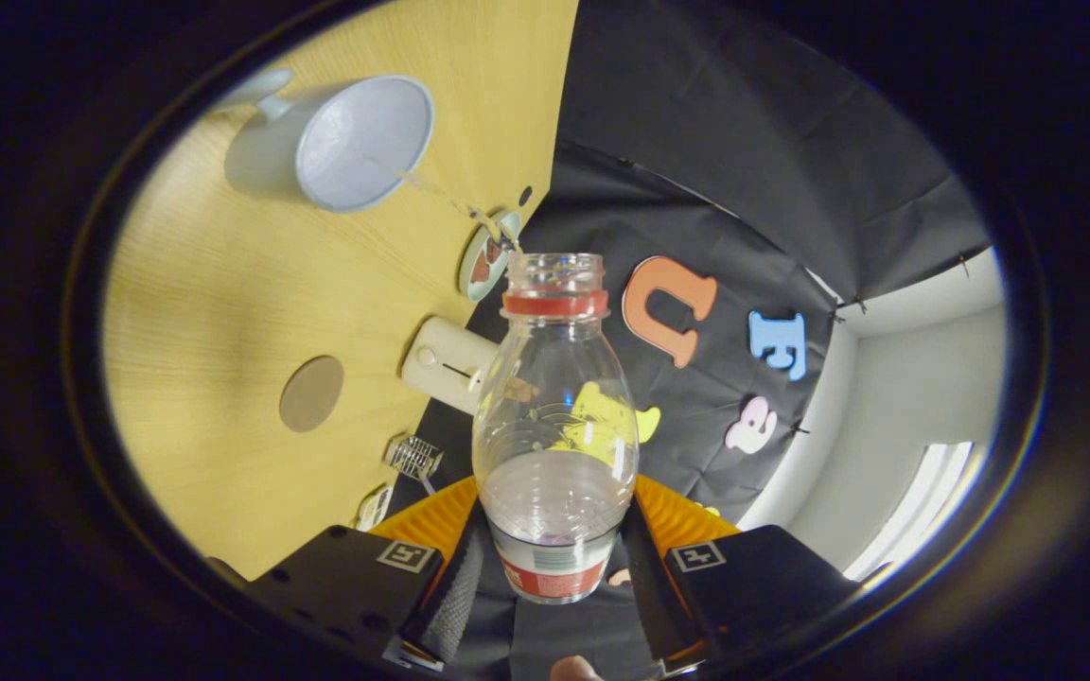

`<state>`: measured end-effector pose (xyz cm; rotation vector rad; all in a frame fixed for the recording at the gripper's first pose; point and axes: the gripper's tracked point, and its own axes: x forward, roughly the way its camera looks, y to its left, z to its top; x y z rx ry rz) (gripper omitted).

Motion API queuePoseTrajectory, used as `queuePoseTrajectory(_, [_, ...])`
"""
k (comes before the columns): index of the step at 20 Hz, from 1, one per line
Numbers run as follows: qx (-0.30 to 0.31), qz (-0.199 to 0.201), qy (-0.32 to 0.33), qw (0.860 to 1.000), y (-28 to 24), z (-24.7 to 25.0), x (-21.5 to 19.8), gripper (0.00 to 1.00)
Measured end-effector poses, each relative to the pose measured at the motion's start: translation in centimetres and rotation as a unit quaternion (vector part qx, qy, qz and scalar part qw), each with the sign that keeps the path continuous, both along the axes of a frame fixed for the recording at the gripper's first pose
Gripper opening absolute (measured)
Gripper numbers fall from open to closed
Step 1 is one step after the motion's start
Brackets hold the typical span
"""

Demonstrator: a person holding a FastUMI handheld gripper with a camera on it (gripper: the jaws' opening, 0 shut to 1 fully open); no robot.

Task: Take the bottle from table, then pour the juice into the cup, finally place the bottle on the coaster

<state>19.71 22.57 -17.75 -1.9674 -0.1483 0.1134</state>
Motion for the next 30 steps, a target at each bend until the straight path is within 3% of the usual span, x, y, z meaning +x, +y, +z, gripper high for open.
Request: queuePoseTrajectory(30, [-0.056, 0.026, -0.039, 0.997, 2.0, 2.7, -0.5, 0.76])
